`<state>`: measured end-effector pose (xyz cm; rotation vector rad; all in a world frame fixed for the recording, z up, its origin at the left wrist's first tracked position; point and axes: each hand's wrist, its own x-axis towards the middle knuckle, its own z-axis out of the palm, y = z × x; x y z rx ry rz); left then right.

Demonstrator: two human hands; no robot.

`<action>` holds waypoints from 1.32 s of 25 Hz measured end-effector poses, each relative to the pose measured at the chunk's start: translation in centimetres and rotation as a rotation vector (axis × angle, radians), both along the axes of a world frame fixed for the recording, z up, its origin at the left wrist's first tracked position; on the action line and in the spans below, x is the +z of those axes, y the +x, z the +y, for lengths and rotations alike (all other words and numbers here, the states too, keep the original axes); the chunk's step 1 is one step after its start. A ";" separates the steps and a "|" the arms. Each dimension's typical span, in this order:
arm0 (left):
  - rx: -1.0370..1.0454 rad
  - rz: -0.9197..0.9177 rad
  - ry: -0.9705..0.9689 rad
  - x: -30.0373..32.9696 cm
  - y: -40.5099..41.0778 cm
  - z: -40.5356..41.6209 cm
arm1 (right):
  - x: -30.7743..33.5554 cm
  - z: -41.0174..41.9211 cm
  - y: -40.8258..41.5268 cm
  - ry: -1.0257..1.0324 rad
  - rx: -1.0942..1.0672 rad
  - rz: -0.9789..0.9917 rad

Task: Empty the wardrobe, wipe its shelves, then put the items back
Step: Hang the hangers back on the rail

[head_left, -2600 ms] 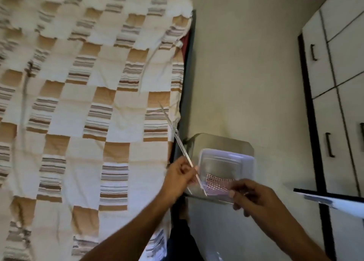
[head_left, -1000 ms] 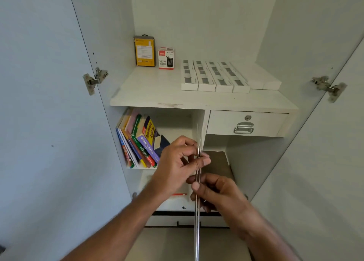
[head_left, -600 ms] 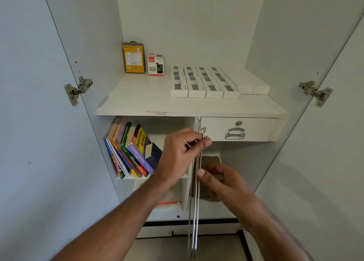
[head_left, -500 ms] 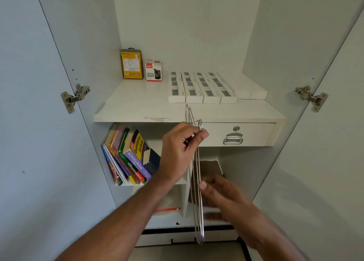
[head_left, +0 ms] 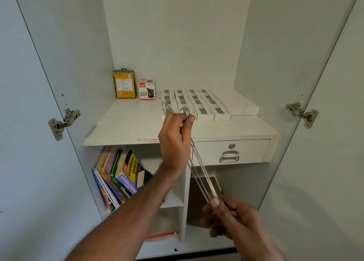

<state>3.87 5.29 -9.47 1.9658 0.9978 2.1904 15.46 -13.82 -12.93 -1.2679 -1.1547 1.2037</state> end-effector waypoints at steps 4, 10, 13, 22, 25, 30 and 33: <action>-0.039 -0.031 -0.036 1.3 0.0 2.1 | 0.9 0.7 -0.1 0.049 -0.013 0.094; -0.267 0.007 -0.145 5.2 0.5 5.3 | 3.6 3.6 -0.4 0.204 -0.172 0.020; -0.465 0.029 -0.235 8.9 0.2 6.7 | 6.9 6.3 0.8 0.304 -0.243 0.027; -0.347 0.221 -0.014 22.2 -1.2 10.1 | 22.8 15.1 7.0 0.632 -0.454 -0.021; -0.310 0.261 0.072 27.0 0.1 11.4 | 30.0 18.8 10.5 0.725 -0.529 -0.014; -0.222 0.275 0.220 34.2 4.3 14.2 | 42.5 25.7 16.6 0.899 -0.619 -0.004; -0.157 0.294 0.263 37.6 6.6 16.1 | 49.8 29.0 19.4 0.969 -0.642 -0.020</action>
